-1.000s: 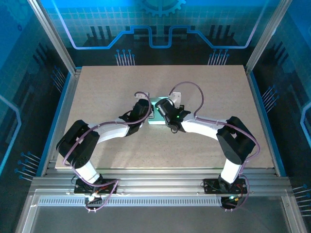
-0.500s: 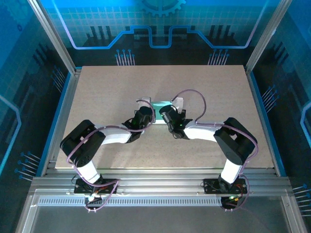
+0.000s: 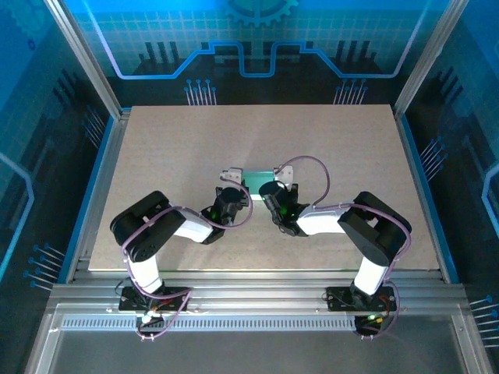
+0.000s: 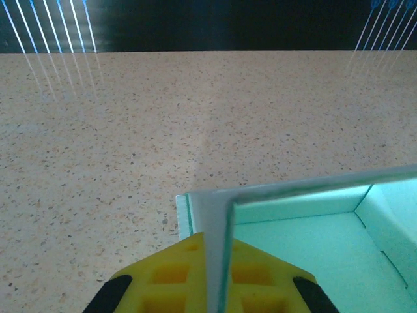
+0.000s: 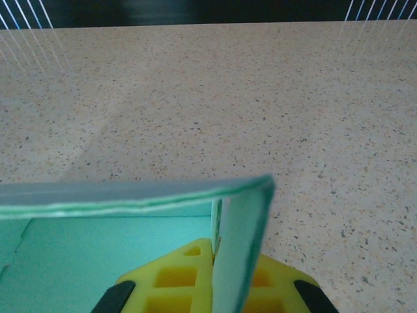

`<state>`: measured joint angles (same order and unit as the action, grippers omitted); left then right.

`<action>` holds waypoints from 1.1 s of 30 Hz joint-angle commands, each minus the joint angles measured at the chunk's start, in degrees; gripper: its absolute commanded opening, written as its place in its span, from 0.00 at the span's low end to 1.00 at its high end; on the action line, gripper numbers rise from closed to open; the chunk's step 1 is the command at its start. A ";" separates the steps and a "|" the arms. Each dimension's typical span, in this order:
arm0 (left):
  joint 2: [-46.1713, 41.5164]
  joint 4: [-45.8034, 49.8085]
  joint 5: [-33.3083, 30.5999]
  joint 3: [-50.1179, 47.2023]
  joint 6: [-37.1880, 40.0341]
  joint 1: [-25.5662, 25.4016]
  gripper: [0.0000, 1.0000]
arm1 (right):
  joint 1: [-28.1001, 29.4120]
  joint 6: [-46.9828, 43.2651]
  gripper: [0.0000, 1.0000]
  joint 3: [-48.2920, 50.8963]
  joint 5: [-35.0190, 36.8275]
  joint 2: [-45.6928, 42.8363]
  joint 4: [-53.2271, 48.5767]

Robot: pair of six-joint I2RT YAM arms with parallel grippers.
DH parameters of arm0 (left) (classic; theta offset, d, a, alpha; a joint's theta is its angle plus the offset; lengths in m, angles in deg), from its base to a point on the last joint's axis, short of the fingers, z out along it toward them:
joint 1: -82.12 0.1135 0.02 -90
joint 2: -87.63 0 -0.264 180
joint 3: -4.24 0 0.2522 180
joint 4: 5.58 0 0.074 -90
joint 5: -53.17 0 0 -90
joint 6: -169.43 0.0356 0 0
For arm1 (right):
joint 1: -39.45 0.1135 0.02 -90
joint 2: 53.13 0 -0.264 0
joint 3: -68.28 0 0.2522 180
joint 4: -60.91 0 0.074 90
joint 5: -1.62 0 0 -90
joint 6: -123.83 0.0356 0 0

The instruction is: Fold the paper box

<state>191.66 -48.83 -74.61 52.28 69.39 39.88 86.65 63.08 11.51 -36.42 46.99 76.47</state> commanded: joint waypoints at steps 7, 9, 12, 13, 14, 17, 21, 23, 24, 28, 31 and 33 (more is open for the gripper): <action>7.04 -16.24 4.02 -5.77 3.56 -3.21 0.00 | 2.87 -4.94 0.02 4.54 -5.49 4.15 9.71; 8.30 -18.42 4.12 -6.31 4.68 -3.29 0.00 | 3.23 -5.76 0.02 5.30 -4.95 5.56 12.33; 10.36 -21.51 3.80 -7.05 6.05 -3.46 0.00 | 3.90 -7.19 0.03 6.41 -4.33 7.59 16.77; 11.26 -23.10 3.72 -7.35 6.17 -3.46 0.00 | 3.95 -7.11 0.03 6.36 -4.13 8.12 16.91; 11.82 -23.23 3.47 -7.28 6.17 -3.46 0.00 | 4.04 -6.99 0.03 6.27 -4.23 8.63 17.07; 13.06 -23.25 3.84 -6.92 6.95 -3.55 0.00 | 4.03 -6.87 0.03 6.01 -4.38 9.66 17.56; 13.27 -23.23 3.52 -6.60 7.32 -3.59 0.00 | 4.03 -6.89 0.04 5.65 -4.14 9.07 16.53; 13.21 -23.23 3.13 -6.59 7.49 -3.57 0.00 | 4.03 -7.02 0.06 5.50 -4.46 8.29 15.83; 13.21 -23.23 3.15 -6.53 7.54 -3.55 0.00 | 4.10 -7.02 0.08 5.34 -4.45 8.06 15.64; 13.26 -23.23 3.07 -6.50 7.71 -3.62 0.00 | 4.04 -6.84 0.30 5.25 -5.75 6.49 14.63; 13.48 -23.24 2.62 -6.42 7.91 -3.56 0.00 | 4.08 -6.82 0.43 5.71 -6.94 4.95 14.29; 13.65 -23.15 2.39 -6.42 7.85 -3.60 0.00 | 4.20 -6.99 0.50 6.30 -7.49 3.83 14.36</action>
<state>203.70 -72.13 -75.15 45.62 76.60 37.81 89.45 56.35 17.39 -40.61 53.04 91.53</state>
